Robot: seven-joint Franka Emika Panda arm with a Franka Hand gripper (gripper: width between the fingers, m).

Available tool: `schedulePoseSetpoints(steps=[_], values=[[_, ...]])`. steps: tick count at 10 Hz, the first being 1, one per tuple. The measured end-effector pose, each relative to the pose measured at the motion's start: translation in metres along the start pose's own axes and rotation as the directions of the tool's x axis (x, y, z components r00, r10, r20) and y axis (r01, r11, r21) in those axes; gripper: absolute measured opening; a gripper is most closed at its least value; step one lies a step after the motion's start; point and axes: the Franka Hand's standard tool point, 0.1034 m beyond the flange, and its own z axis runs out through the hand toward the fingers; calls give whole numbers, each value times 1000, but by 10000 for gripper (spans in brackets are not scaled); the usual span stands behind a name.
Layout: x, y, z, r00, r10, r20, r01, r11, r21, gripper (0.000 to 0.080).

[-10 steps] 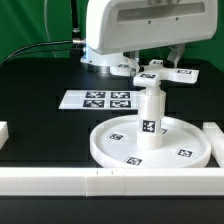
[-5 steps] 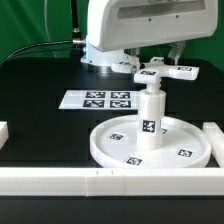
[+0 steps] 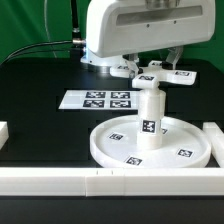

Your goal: Assemble round table

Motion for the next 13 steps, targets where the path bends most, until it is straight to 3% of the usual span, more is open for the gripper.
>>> schedulePoseSetpoints(steps=[4, 13], values=[[-1, -1, 8, 1000, -1, 10, 1, 1000, 3, 443], [5, 7, 8, 997, -70, -22, 69, 998, -10, 443]])
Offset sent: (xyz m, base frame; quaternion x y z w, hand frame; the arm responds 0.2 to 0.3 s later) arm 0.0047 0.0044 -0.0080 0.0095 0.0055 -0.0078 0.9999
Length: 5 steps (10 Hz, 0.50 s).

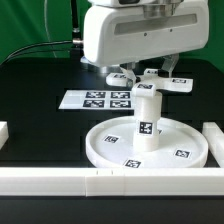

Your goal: Assemble round table

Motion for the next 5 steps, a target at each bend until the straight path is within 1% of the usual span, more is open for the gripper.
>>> schedulePoseSetpoints(steps=[3, 4, 5], values=[[0, 0, 0, 1000, 24, -1, -24, 1000, 1, 443], [0, 2, 0, 998, 67, -10, -67, 998, 8, 443], [1, 1, 0, 977, 214, -21, -213, 977, 20, 443]])
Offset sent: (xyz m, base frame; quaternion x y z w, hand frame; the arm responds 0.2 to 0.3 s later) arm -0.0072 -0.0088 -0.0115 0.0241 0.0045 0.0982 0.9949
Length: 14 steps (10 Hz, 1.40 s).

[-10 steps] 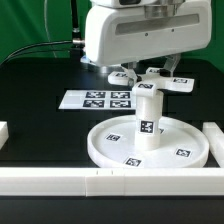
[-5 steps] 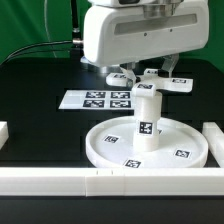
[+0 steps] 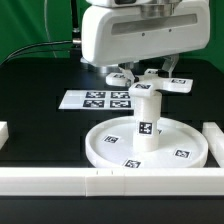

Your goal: Assemble round table

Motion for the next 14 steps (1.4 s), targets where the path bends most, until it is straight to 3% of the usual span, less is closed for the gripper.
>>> schedulePoseSetpoints(steps=[2, 5, 6, 9, 14], values=[[1, -1, 0, 988, 153, -12, -152, 988, 2, 443], [4, -2, 1, 895, 444, -35, -443, 896, 24, 443], [4, -3, 1, 830, 557, -29, -556, 830, 42, 443], [7, -5, 1, 615, 788, -33, -785, 616, 63, 443], [8, -5, 2, 229, 973, 2, -970, 228, 83, 443]])
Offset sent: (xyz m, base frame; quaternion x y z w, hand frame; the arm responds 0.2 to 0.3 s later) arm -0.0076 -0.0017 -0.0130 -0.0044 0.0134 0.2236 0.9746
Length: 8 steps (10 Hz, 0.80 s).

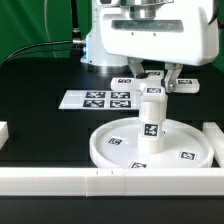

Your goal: Assemble round table

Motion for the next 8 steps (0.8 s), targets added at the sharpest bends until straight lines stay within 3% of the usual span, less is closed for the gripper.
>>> schedulePoseSetpoints(steps=[7, 8], values=[[1, -1, 0, 933, 359, 18, -359, 933, 1, 443], [0, -1, 0, 934, 358, 19, -358, 934, 1, 552]])
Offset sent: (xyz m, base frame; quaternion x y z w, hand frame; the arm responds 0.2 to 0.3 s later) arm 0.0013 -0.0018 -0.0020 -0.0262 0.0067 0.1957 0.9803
